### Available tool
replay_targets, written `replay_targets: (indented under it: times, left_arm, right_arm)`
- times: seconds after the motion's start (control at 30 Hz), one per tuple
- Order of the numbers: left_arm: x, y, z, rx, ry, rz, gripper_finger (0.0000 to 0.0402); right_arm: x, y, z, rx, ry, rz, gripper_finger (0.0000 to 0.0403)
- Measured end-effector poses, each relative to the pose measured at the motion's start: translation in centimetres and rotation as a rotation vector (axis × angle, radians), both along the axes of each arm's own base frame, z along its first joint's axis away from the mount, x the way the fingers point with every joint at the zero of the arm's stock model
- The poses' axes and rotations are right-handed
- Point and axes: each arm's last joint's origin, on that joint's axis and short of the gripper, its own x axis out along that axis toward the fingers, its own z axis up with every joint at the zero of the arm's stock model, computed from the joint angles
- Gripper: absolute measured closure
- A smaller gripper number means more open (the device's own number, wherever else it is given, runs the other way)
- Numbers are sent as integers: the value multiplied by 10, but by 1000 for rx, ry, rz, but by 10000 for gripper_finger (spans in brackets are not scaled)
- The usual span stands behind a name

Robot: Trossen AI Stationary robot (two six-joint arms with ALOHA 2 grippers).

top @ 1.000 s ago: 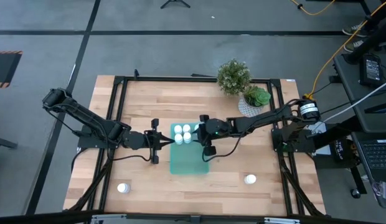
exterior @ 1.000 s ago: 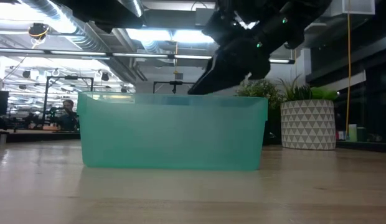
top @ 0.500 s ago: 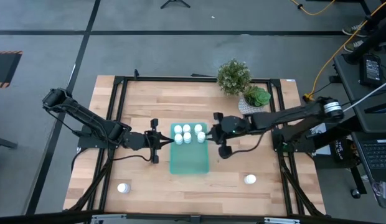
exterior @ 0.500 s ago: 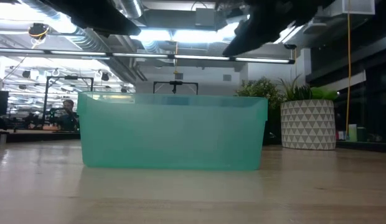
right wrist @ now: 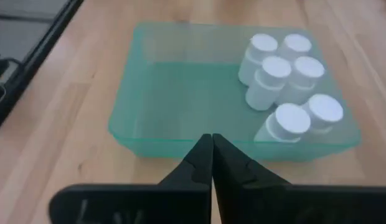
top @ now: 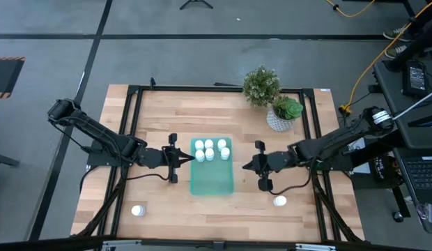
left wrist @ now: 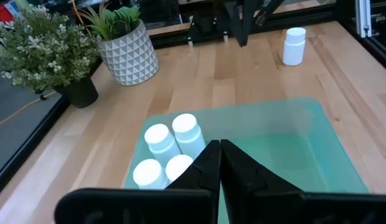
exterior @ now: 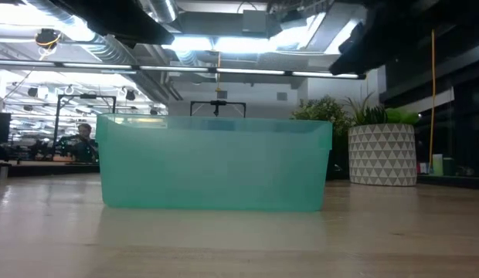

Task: Pick and place pill bottles into a basket
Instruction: Put the white pill bottle into the green bin

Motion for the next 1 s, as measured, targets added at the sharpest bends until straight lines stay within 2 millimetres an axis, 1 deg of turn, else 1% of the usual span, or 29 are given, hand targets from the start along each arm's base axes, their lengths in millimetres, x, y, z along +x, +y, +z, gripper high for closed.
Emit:
replay_targets:
  times: [0.1, 0.17, 0.3, 0.4, 0.5, 0.7, 0.83, 1.0]
  left_arm:
    - [0, 0, 0, 27, 7, -24, 400]
    - [0, -1, 0, 43, 14, -48, 400]
    - [0, -2, 0, 37, 17, -67, 396]
    - [0, -2, 0, 38, 16, -65, 399]
    - [0, -2, 0, 38, 16, -65, 400]
    - [0, -2, 0, 47, 18, -68, 393]
    - [0, -2, 0, 87, 24, -84, 392]
    - [1, -2, 1, 153, 24, -111, 398]
  right_arm:
    - [-6, 6, -1, -6, 40, -85, 398]
    - [-8, 11, 3, -5, 69, -124, 400]
    - [-13, 23, 15, 15, 92, -135, 400]
    - [-17, 32, 19, 34, 101, -129, 401]
    - [-25, 40, 17, 50, 121, -157, 401]
    - [-43, 60, 13, 136, 151, -189, 401]
    - [-54, 71, 12, 222, 172, -217, 402]
    - [-69, 79, 8, 302, 232, -289, 402]
